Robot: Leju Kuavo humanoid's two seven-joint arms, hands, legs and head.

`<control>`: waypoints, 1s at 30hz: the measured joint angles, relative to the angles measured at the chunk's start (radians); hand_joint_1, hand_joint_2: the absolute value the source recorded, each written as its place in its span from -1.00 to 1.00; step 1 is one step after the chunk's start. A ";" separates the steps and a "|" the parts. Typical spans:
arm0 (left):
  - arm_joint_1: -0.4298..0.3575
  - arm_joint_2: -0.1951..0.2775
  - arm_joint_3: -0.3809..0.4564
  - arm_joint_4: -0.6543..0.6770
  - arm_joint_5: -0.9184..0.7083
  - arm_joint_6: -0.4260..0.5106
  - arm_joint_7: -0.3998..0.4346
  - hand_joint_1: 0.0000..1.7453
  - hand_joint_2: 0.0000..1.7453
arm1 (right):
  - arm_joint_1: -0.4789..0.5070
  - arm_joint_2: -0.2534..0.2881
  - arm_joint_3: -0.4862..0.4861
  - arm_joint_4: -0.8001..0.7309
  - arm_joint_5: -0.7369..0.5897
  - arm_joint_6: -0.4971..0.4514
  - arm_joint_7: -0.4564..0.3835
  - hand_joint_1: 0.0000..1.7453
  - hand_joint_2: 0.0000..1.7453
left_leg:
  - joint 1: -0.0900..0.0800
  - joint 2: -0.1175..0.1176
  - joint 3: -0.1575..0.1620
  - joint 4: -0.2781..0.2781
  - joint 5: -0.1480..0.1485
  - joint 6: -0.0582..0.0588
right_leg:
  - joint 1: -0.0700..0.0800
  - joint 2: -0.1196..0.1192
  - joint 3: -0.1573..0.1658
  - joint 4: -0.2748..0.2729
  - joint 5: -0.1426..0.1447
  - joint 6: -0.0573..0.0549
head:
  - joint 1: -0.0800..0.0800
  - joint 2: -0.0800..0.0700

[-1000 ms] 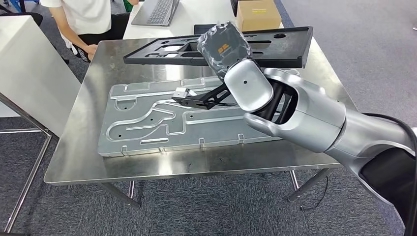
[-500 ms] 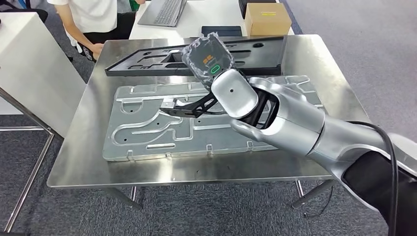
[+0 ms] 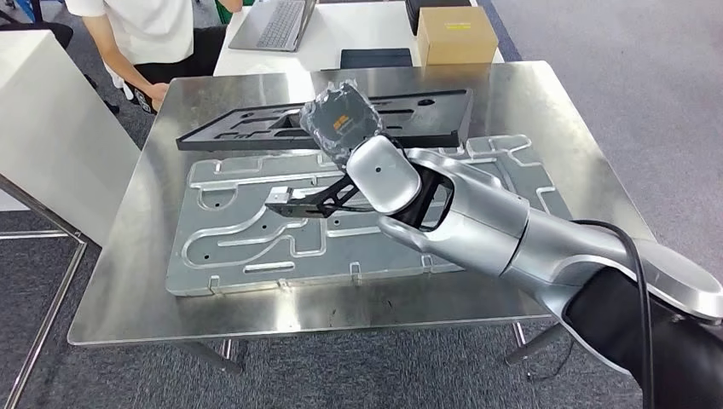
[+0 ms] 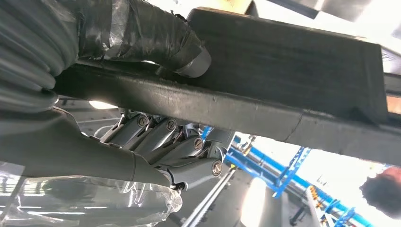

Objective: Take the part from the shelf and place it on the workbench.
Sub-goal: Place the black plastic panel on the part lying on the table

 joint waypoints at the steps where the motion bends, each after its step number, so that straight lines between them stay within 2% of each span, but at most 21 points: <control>1: -0.001 0.000 -0.001 0.000 0.000 0.000 0.001 -1.00 1.00 | 0.001 0.003 0.000 0.004 0.001 -0.001 -0.001 1.00 1.00 | -0.003 -0.001 0.004 -0.005 -0.007 0.007 | 0.001 0.001 0.000 -0.001 -0.001 0.004 | 0.000 0.000; 3: -0.003 0.000 -0.003 0.000 0.000 0.000 0.002 -1.00 1.00 | 0.004 0.007 0.001 0.011 0.001 -0.003 -0.005 1.00 1.00 | -0.001 -0.001 0.010 -0.012 -0.009 0.021 | 0.001 0.000 0.002 0.000 -0.007 0.015 | 0.001 0.000; 5: -0.002 0.000 -0.003 0.000 0.000 0.000 0.002 -1.00 1.00 | 0.004 0.010 0.001 0.018 0.002 -0.004 -0.010 1.00 1.00 | 0.002 0.001 0.022 -0.021 -0.011 0.036 | 0.002 -0.002 -0.017 0.048 -0.037 0.022 | 0.004 0.000; 7: -0.002 0.000 -0.004 0.000 0.000 0.001 0.002 -1.00 1.00 | 0.007 0.011 0.002 0.024 0.004 -0.006 -0.011 1.00 1.00 | 0.000 0.001 0.029 -0.022 -0.016 0.047 | 0.002 -0.005 -0.080 0.170 -0.087 0.023 | 0.006 0.000; 8: -0.002 0.000 -0.004 0.000 0.000 0.001 0.002 -1.00 1.00 | 0.011 0.011 0.002 0.028 0.004 -0.007 -0.011 1.00 1.00 | -0.001 0.001 0.032 -0.021 -0.019 0.051 | 0.002 -0.005 -0.116 0.231 -0.103 0.022 | 0.007 0.000; 9: -0.003 0.000 -0.004 0.000 0.000 0.001 0.002 -1.00 1.00 | 0.016 0.011 0.003 0.031 0.005 -0.007 -0.011 1.00 1.00 | -0.003 0.001 0.034 -0.020 -0.022 0.054 | 0.002 -0.005 -0.142 0.267 -0.104 0.022 | 0.007 0.000; 10: -0.003 0.000 -0.005 0.000 0.000 0.001 0.002 -1.00 1.00 | 0.021 0.012 0.004 0.034 0.005 -0.007 -0.012 1.00 1.00 | -0.004 -0.001 0.037 -0.018 -0.026 0.055 | 0.002 -0.005 -0.150 0.266 -0.086 0.019 | 0.007 0.000; 11: -0.003 0.000 -0.005 0.000 0.000 0.002 0.002 -1.00 1.00 | 0.023 0.012 0.004 0.036 0.005 -0.008 -0.012 1.00 1.00 | -0.005 -0.003 0.040 -0.015 -0.030 0.054 | 0.003 -0.005 -0.138 0.225 -0.051 0.016 | 0.007 0.000; 13: -0.001 -0.001 -0.005 0.000 0.000 0.002 0.002 -1.00 1.00 | 0.024 0.012 0.004 0.041 0.006 -0.009 -0.013 1.00 1.00 | -0.009 -0.006 0.045 -0.008 -0.040 0.050 | 0.007 -0.006 -0.084 0.095 0.019 0.003 | 0.007 0.000; 14: -0.001 -0.002 -0.005 0.000 0.000 0.002 0.002 -1.00 1.00 | 0.023 0.014 0.003 0.042 0.007 -0.010 -0.013 1.00 1.00 | -0.011 -0.006 0.045 -0.005 -0.044 0.046 | 0.010 -0.007 -0.061 0.046 0.036 -0.002 | 0.006 0.000; 16: -0.001 -0.003 -0.005 0.000 0.000 0.002 0.002 -1.00 1.00 | 0.024 0.018 0.003 0.045 0.008 -0.012 -0.014 1.00 1.00 | -0.011 -0.006 0.043 -0.005 -0.045 0.037 | 0.014 -0.008 -0.045 0.013 0.037 -0.007 | 0.006 0.000; 19: -0.001 -0.003 -0.006 0.000 0.000 0.002 0.002 -1.00 1.00 | 0.025 0.022 0.003 0.050 0.009 -0.012 -0.015 1.00 1.00 | -0.011 -0.003 0.042 0.004 -0.058 0.022 | 0.007 -0.008 -0.033 -0.007 0.040 -0.015 | 0.006 0.000; 21: -0.002 -0.004 -0.007 0.000 0.000 0.002 0.001 -1.00 1.00 | 0.024 0.026 0.003 0.052 0.010 -0.011 -0.016 1.00 1.00 | -0.007 -0.001 0.007 0.082 -0.101 0.012 | 0.002 -0.009 -0.022 -0.018 0.042 -0.020 | 0.003 0.000; 23: -0.002 -0.004 -0.008 0.000 -0.001 0.003 -0.001 -1.00 1.00 | 0.027 0.028 0.003 0.054 0.010 -0.011 -0.016 1.00 1.00 | -0.001 0.000 -0.057 0.204 -0.146 0.002 | 0.001 -0.009 -0.019 -0.019 0.039 -0.022 | 0.002 0.000; 24: -0.002 -0.004 -0.008 0.000 -0.002 0.003 -0.001 -1.00 1.00 | 0.029 0.029 0.004 0.055 0.010 -0.011 -0.016 1.00 1.00 | 0.002 0.000 -0.081 0.242 -0.150 -0.003 | 0.001 -0.009 -0.017 -0.018 0.037 -0.022 | 0.002 0.000; 25: -0.001 -0.004 -0.008 0.000 -0.003 0.003 -0.002 -1.00 1.00 | 0.032 0.029 0.004 0.056 0.010 -0.010 -0.016 1.00 1.00 | 0.005 0.001 -0.089 0.243 -0.134 -0.007 | -0.001 -0.008 -0.015 -0.016 0.033 -0.021 | 0.002 0.000; 26: 0.000 -0.004 -0.009 0.000 -0.004 0.003 -0.002 -1.00 1.00 | 0.033 0.029 0.004 0.058 0.011 -0.010 -0.016 1.00 1.00 | 0.008 0.001 -0.078 0.208 -0.102 -0.010 | -0.003 -0.006 -0.012 -0.014 0.030 -0.018 | 0.002 0.000; 27: 0.001 -0.004 -0.009 0.000 -0.006 0.003 -0.002 -1.00 1.00 | 0.034 0.029 0.004 0.058 0.011 -0.010 -0.016 1.00 1.00 | 0.011 0.002 -0.052 0.144 -0.061 -0.013 | -0.005 -0.005 -0.009 -0.011 0.025 -0.014 | 0.002 0.000; 28: 0.002 -0.003 -0.009 0.000 -0.006 0.002 -0.003 -1.00 1.00 | 0.033 0.029 0.004 0.059 0.011 -0.010 -0.016 1.00 1.00 | 0.011 0.002 -0.022 0.080 -0.033 -0.015 | -0.006 -0.004 -0.008 -0.008 0.020 -0.008 | 0.001 0.000; 29: 0.001 -0.003 -0.009 0.000 -0.006 0.002 -0.004 -1.00 1.00 | 0.033 0.029 0.003 0.060 0.011 -0.011 -0.016 1.00 1.00 | 0.010 0.001 0.001 0.030 -0.017 -0.013 | -0.006 -0.002 -0.007 -0.005 0.016 -0.003 | 0.001 0.000; 30: 0.000 -0.003 -0.010 0.000 -0.007 0.002 -0.004 -1.00 1.00 | 0.033 0.029 0.003 0.061 0.011 -0.011 -0.016 1.00 1.00 | 0.008 0.000 0.014 0.001 -0.013 -0.009 | -0.005 -0.002 -0.007 -0.004 0.014 0.003 | 0.000 0.000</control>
